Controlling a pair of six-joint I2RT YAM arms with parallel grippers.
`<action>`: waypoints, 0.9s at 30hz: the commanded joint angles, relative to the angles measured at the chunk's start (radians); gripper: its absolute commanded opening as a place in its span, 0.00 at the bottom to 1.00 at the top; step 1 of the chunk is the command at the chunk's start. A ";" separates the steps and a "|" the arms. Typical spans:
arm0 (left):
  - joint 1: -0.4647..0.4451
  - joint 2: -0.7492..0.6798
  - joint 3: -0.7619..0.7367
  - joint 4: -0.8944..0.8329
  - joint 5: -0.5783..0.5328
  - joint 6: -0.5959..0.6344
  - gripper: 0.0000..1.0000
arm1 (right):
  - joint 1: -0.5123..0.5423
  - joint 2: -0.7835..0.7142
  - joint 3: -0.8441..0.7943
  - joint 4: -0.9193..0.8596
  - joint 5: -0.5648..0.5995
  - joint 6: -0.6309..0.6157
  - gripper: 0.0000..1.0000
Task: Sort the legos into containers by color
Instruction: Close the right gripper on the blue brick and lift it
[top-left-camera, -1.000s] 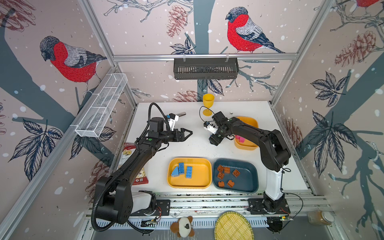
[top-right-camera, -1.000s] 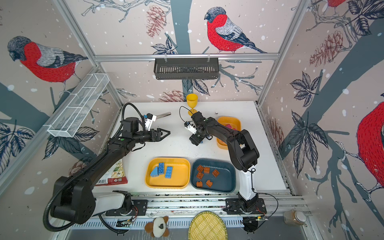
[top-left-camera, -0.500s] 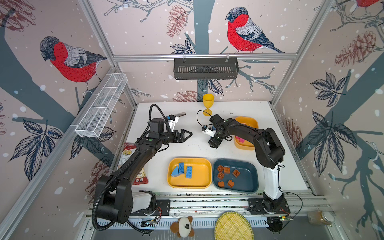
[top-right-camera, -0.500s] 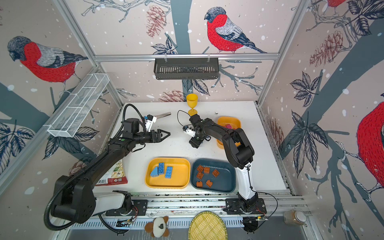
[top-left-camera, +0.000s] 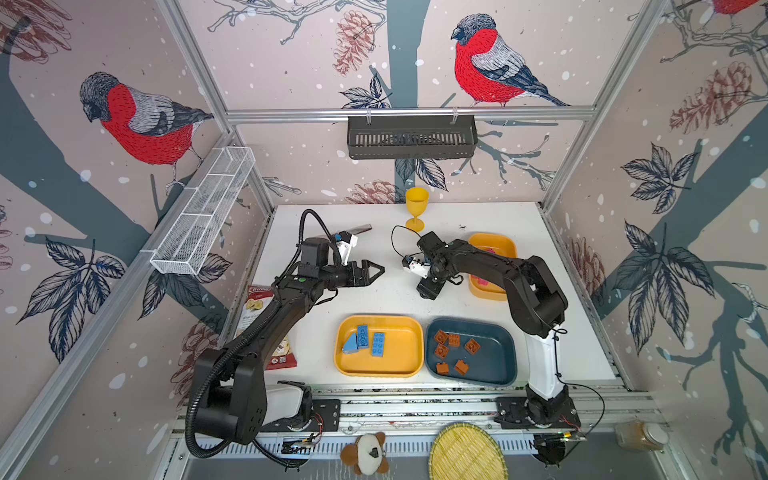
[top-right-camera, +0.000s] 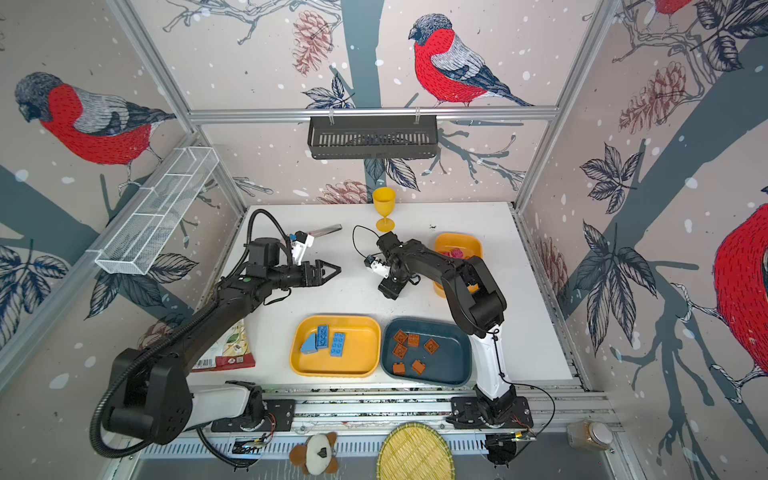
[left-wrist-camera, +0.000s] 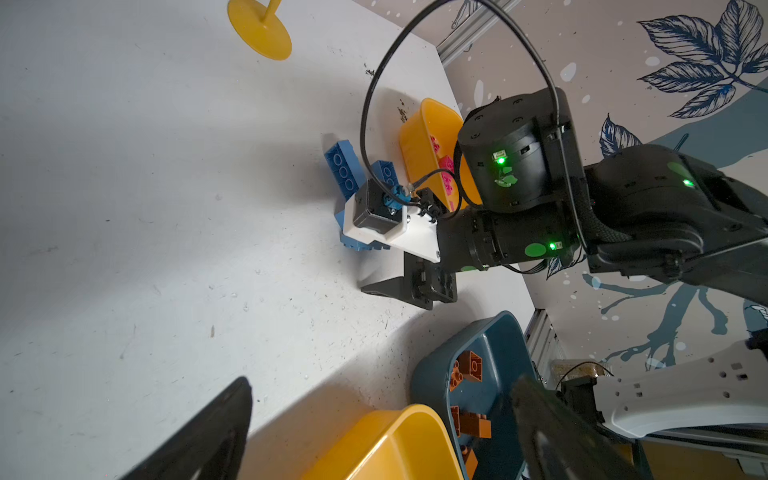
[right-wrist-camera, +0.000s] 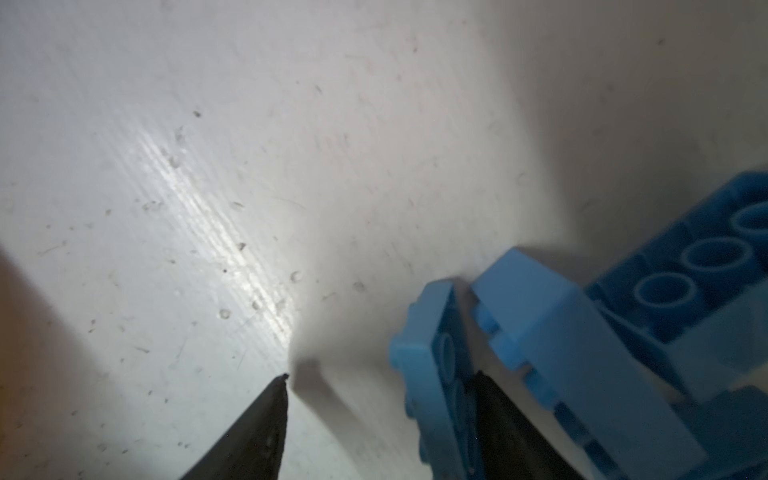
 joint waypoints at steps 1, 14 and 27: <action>0.002 0.006 0.000 0.021 0.005 0.017 0.97 | 0.013 -0.020 -0.013 -0.027 -0.038 0.018 0.71; 0.003 0.014 -0.002 0.027 0.014 0.017 0.97 | 0.024 -0.049 -0.012 0.021 -0.029 0.092 0.70; 0.005 0.020 0.004 0.021 0.015 0.020 0.97 | 0.016 -0.040 -0.025 0.031 0.028 0.114 0.73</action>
